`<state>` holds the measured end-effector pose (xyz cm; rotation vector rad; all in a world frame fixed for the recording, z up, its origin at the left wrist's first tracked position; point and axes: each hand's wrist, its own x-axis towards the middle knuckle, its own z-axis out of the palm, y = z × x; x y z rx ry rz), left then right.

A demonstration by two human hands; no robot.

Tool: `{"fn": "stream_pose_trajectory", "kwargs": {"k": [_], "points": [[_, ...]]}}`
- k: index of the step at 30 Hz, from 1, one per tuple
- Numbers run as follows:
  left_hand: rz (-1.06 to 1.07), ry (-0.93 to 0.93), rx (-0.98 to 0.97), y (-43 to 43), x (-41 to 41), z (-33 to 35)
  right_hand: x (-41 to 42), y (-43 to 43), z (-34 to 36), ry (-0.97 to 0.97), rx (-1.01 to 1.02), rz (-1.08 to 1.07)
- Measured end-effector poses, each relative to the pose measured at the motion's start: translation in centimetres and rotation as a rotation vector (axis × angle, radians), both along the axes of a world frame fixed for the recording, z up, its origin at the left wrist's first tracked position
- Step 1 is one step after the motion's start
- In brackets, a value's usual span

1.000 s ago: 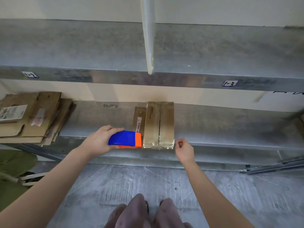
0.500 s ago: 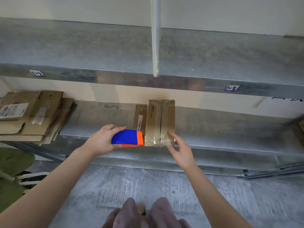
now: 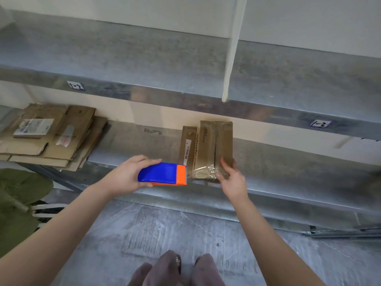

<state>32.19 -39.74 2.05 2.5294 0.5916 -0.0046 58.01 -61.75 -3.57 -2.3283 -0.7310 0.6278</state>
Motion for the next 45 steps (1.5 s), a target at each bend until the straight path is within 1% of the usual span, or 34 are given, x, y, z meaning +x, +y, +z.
{"fn": "stream_pose_trajectory", "kwargs": {"k": [3, 6, 9, 12, 19, 25, 28, 32, 36, 43, 45], "points": [[0.017, 0.017, -0.065, -0.3, -0.4, 0.0, 0.1, 0.1, -0.3, -0.001, 0.002, -0.021], [0.061, -0.016, -0.133, -0.4, -0.8, 0.6, 0.3, 0.2, -0.8, 0.017, -0.012, -0.018], [0.077, -0.045, -0.170, -0.4, -0.7, 1.9, 0.6, 0.2, -0.9, 0.050, 0.021, -0.004], [0.061, -0.030, -0.163, 0.1, -0.5, 2.6, 0.4, 0.2, -0.5, 0.049, 0.022, 0.002], [-0.001, 0.119, -0.026, 0.3, -0.2, 0.4, -0.1, 0.3, -0.1, 0.047, 0.011, 0.008], [-0.025, 0.200, 0.208, -0.9, 1.6, -0.9, 0.0, 0.4, -0.3, 0.021, 0.008, 0.008], [-0.029, 0.258, 0.272, -1.3, 2.7, -1.0, 0.1, 0.6, -0.4, 0.020, 0.004, 0.002], [0.016, 0.293, 0.236, -2.1, 3.6, -1.6, 0.2, 0.9, -1.3, 0.041, 0.015, -0.005], [0.097, 0.285, 0.089, -2.5, 3.8, -2.4, 0.3, 1.0, -1.9, 0.043, 0.030, -0.015], [0.160, 0.293, 0.081, -0.4, 3.7, -0.9, 0.1, 1.3, -1.2, 0.017, 0.005, -0.011], [0.184, 0.281, 0.028, 0.1, 3.6, -0.7, 0.0, 1.4, -0.9, 0.011, -0.002, -0.013]]}}
